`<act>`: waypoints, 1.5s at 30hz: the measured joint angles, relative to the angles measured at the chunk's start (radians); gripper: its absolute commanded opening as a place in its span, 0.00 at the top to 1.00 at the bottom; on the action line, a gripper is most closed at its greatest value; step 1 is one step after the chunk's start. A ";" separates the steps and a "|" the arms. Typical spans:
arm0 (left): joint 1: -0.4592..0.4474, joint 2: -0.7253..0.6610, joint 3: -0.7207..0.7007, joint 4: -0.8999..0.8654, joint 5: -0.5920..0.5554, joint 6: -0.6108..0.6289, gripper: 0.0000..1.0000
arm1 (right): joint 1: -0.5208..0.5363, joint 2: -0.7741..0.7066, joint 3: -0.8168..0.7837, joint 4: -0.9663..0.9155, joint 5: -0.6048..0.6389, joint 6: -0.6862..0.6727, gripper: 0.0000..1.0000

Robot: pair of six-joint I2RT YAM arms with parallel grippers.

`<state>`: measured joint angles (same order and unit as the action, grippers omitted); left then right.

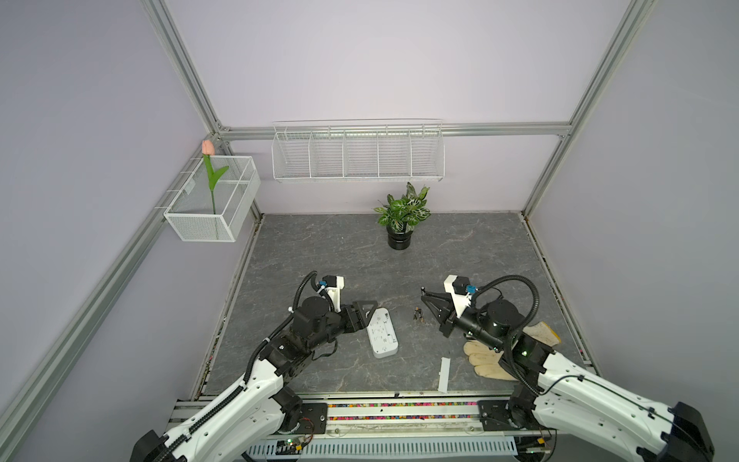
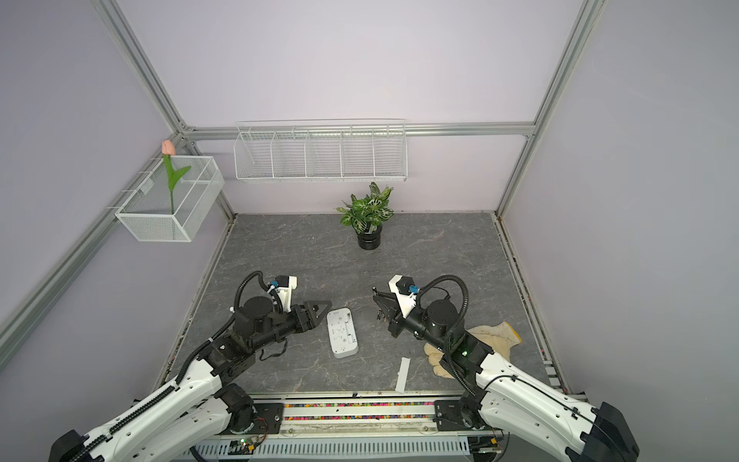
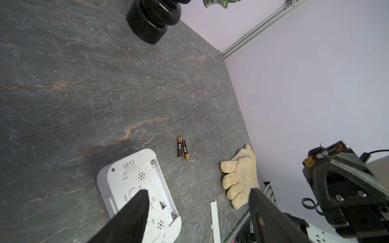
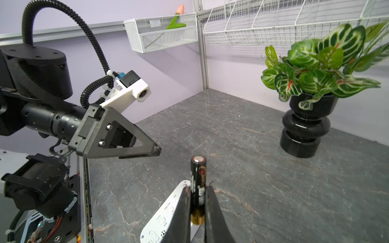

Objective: Insert the battery into the alarm
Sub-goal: Pick up the battery at the center of the board, then install the battery in the alarm.

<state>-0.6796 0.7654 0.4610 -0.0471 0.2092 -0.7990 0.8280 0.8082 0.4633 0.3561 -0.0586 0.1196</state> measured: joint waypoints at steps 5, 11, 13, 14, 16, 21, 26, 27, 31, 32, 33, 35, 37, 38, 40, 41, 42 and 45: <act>0.000 -0.040 -0.015 -0.003 -0.031 -0.004 0.24 | 0.005 -0.003 0.000 0.023 -0.019 -0.024 0.93; 0.001 -0.045 -0.066 -0.020 -0.101 -0.047 0.26 | 0.005 0.044 0.079 -0.111 -0.025 0.050 0.93; 0.001 -0.043 -0.077 -0.033 -0.115 -0.065 0.26 | 0.006 0.114 0.185 -0.248 -0.021 0.099 0.93; 0.001 -0.042 -0.083 -0.037 -0.120 -0.074 0.26 | 0.006 0.164 0.257 -0.330 -0.017 0.129 0.93; 0.001 -0.038 -0.093 -0.042 -0.119 -0.090 0.26 | 0.006 0.251 0.367 -0.457 -0.018 0.188 0.93; 0.001 -0.005 -0.108 -0.042 -0.088 -0.114 0.27 | 0.010 0.427 0.504 -0.719 -0.058 0.379 0.93; 0.001 0.071 -0.114 -0.033 -0.035 -0.122 0.32 | 0.056 0.560 0.507 -0.842 -0.109 0.515 0.93; 0.001 0.089 -0.116 -0.032 -0.027 -0.124 0.33 | 0.069 0.589 0.513 -0.856 -0.119 0.531 0.93; 0.001 0.143 -0.125 -0.026 -0.005 -0.125 0.32 | 0.090 0.696 0.563 -0.894 -0.132 0.559 0.93; 0.001 0.153 -0.129 -0.018 -0.002 -0.125 0.32 | 0.091 0.720 0.581 -0.903 -0.133 0.562 0.93; 0.001 0.159 -0.135 -0.010 0.002 -0.125 0.32 | 0.091 0.740 0.597 -0.909 -0.132 0.563 0.92; 0.001 0.169 -0.144 0.004 0.009 -0.127 0.32 | 0.091 0.768 0.623 -0.917 -0.129 0.565 0.92; 0.001 0.172 -0.154 0.017 0.013 -0.129 0.32 | 0.092 0.787 0.645 -0.921 -0.125 0.565 0.90; 0.001 0.173 -0.156 0.021 0.014 -0.129 0.32 | 0.093 0.797 0.657 -0.922 -0.122 0.565 0.90; 0.001 0.176 -0.157 0.025 0.016 -0.129 0.32 | 0.093 0.814 0.674 -0.923 -0.120 0.565 0.89; 0.001 0.178 -0.157 0.028 0.016 -0.129 0.32 | 0.093 0.826 0.682 -0.924 -0.121 0.565 0.89; 0.001 0.180 -0.157 0.033 0.016 -0.129 0.32 | 0.094 0.837 0.690 -0.925 -0.121 0.565 0.89; 0.001 0.191 -0.157 0.046 0.017 -0.129 0.32 | 0.099 0.874 0.711 -0.928 -0.118 0.565 0.89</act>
<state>-0.6788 0.9565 0.3042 -0.0013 0.2264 -0.9283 0.9268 1.6821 1.1748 -0.5716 -0.1768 0.6849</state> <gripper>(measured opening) 0.679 0.124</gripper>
